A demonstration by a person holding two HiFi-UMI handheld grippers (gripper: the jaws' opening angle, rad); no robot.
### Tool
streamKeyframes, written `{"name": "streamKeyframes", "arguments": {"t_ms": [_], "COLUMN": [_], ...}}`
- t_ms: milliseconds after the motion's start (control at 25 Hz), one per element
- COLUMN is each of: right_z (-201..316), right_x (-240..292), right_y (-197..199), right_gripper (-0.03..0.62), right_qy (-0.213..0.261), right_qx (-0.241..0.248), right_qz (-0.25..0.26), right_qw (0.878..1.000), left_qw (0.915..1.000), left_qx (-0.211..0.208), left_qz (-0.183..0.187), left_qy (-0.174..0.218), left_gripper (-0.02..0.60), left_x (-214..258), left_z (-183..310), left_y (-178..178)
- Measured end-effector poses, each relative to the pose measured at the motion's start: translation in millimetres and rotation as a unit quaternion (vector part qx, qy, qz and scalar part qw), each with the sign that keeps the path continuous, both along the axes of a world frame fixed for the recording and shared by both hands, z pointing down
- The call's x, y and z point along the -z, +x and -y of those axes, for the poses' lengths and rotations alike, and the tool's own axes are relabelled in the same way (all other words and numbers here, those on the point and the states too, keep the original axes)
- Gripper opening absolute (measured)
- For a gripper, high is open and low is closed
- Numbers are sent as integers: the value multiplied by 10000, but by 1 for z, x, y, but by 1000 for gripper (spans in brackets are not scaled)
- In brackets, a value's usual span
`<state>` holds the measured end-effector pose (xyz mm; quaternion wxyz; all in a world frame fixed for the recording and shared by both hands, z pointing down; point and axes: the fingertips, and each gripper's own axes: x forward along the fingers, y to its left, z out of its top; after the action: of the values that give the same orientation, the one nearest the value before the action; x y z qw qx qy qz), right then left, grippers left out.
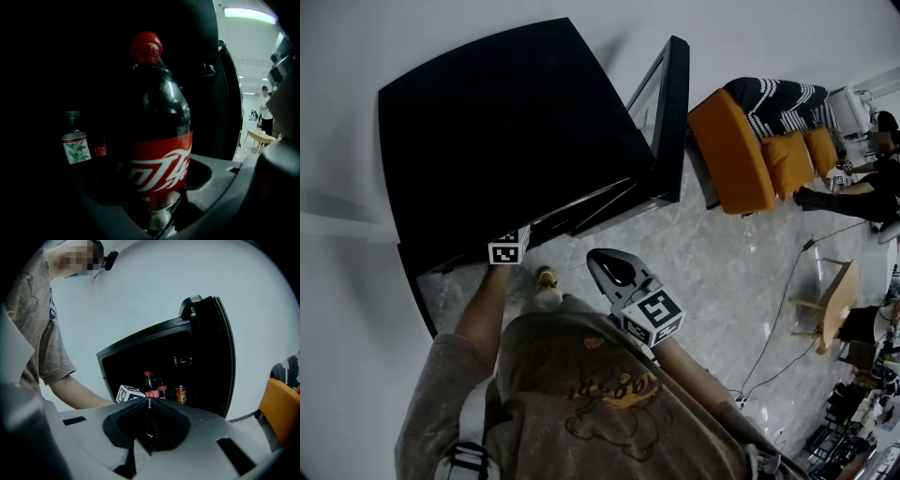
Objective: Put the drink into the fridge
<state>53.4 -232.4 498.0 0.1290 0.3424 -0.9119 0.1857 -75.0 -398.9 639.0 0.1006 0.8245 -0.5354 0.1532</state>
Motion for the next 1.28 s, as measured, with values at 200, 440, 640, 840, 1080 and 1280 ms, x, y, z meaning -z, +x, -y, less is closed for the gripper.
{"name": "streamKeyframes", "arguments": {"t_ms": [200,440,640,840,1080,1280], "right_z": [-1,-1,-2,-5,-8,-12], "right_x": [0,2,3,5,12,16], "right_y": [3,6,6,4,-2,-5], "right_gripper": [28,28,28,28,28,28], "right_qy": [-5,18,37,48,80,126], "right_qx": [4,9,57,141,212,226], "right_qz": [3,23,37,67,116,173], "right_qw": [10000,10000,10000,9999,9997,9995], "left_qw": [10000,9998,9997,9996,9993,9992], "left_qx": [32,152,175,168,229,243], "left_qz": [80,108,153,186,268,259], "left_qy": [-14,-30,-55,-103,-135,-198], "left_gripper": [313,382,411,411,411,411], "left_x": [-1,-4,-5,-3,1,5], "left_z": [0,-3,-8,-19,-38,-56], "left_y": [0,-3,-5,-4,-10,-11]}}
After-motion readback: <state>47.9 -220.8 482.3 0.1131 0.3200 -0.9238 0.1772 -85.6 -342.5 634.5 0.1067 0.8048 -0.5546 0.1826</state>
